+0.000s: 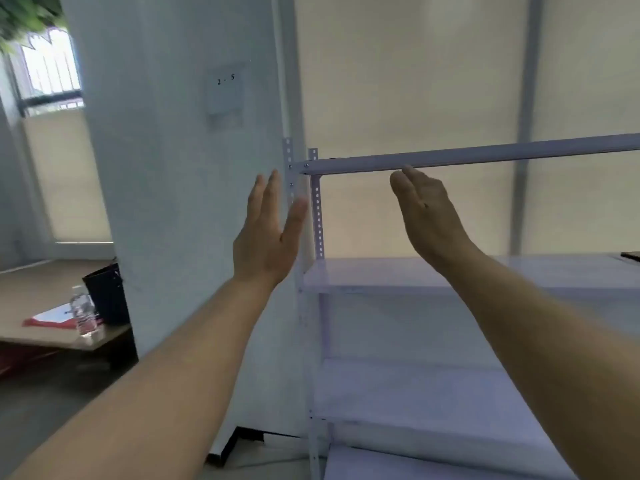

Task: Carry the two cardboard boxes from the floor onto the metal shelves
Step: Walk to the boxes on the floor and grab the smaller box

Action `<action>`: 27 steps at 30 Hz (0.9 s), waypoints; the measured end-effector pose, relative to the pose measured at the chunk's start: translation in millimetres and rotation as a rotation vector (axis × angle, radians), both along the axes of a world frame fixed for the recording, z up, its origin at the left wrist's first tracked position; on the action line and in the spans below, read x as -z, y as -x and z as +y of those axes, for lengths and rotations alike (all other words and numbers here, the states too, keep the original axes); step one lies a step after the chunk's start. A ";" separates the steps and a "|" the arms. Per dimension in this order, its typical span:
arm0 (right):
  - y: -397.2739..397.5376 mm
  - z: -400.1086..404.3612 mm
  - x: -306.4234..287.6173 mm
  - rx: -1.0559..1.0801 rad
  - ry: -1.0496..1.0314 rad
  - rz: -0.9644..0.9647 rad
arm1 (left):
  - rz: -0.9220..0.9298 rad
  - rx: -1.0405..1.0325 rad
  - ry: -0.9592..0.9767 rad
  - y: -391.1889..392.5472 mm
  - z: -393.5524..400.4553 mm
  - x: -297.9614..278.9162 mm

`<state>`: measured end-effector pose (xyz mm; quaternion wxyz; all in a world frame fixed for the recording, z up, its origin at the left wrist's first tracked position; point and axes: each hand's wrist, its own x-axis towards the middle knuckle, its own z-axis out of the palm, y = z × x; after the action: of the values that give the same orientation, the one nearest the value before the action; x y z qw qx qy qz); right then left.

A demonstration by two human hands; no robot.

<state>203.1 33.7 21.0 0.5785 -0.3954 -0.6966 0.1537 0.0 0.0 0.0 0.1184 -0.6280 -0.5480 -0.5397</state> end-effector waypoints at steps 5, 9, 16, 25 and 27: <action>24.0 -6.1 -5.0 -0.060 -0.010 -0.023 | 0.013 -0.107 -0.011 19.4 -19.2 -4.8; 52.8 -5.1 -6.1 -0.145 -0.025 -0.024 | 0.018 -0.185 -0.021 42.3 -39.9 -3.2; 111.6 -27.1 -1.2 -0.301 -0.010 -0.067 | 0.007 -0.323 -0.014 89.8 -83.8 1.2; 177.4 -56.4 13.1 -0.489 -0.001 -0.111 | -0.003 -0.538 0.005 134.0 -146.9 19.7; 198.9 -69.0 16.1 -0.535 -0.001 -0.119 | -0.014 -0.598 0.028 146.0 -166.5 24.6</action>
<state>4.2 -35.3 4.9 0.4755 -0.2053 -0.8092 0.2775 -146.0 -166.5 -24.6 0.2594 -0.4367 -0.7169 -0.4775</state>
